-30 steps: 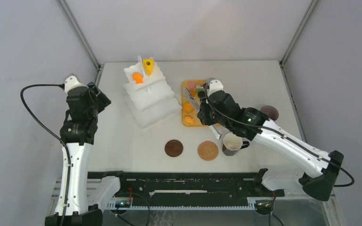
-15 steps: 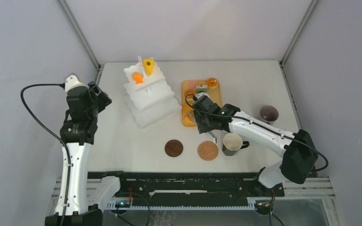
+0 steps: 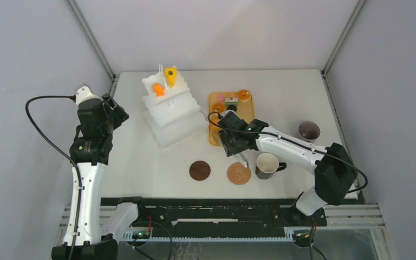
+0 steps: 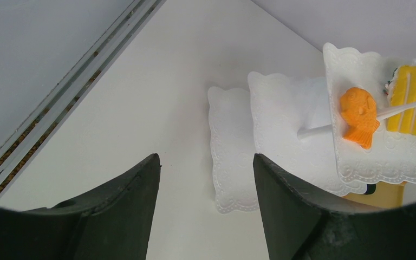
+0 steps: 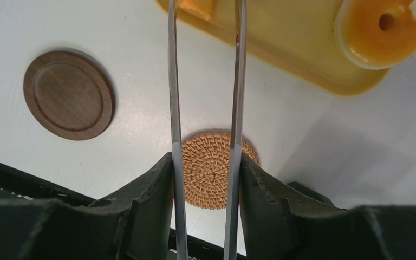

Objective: Serve the afternoon tea

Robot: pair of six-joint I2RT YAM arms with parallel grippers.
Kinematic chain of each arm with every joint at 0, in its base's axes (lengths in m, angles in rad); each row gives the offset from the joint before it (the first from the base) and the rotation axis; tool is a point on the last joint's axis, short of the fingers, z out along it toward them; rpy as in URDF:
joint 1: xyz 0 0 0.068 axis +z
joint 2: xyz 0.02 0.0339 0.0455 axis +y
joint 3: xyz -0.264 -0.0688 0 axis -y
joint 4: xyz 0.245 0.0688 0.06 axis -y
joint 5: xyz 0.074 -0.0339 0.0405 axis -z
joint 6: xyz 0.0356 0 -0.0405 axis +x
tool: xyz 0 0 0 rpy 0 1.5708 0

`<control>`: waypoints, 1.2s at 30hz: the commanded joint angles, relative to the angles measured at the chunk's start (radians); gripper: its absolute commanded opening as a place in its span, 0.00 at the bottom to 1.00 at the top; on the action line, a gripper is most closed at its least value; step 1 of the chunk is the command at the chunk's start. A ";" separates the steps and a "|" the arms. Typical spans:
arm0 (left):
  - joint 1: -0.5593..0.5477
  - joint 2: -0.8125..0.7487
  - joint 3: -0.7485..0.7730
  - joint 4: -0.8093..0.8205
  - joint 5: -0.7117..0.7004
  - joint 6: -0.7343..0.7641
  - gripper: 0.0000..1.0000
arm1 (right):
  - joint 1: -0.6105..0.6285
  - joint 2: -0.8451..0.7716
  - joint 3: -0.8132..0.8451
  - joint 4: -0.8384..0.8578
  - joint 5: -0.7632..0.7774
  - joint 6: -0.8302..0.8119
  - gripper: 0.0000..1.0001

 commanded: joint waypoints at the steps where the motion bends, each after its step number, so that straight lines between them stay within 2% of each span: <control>1: 0.008 -0.005 -0.020 0.036 0.003 -0.002 0.68 | -0.004 0.021 0.022 0.050 0.007 -0.023 0.52; 19: 0.007 -0.002 -0.028 0.039 -0.002 0.000 0.68 | -0.007 0.029 0.022 0.056 -0.032 -0.036 0.51; 22: 0.007 -0.004 -0.033 0.040 -0.001 0.000 0.68 | -0.011 0.048 0.022 0.057 -0.030 -0.037 0.46; 26: 0.007 -0.010 -0.033 0.039 -0.009 0.005 0.68 | -0.014 0.033 0.021 0.055 -0.024 -0.038 0.27; 27: 0.007 -0.010 -0.033 0.038 -0.011 0.006 0.68 | -0.015 0.021 0.022 0.053 -0.021 -0.038 0.24; 36: 0.006 -0.013 -0.039 0.038 -0.007 0.002 0.68 | -0.067 -0.128 0.044 0.023 -0.005 -0.018 0.14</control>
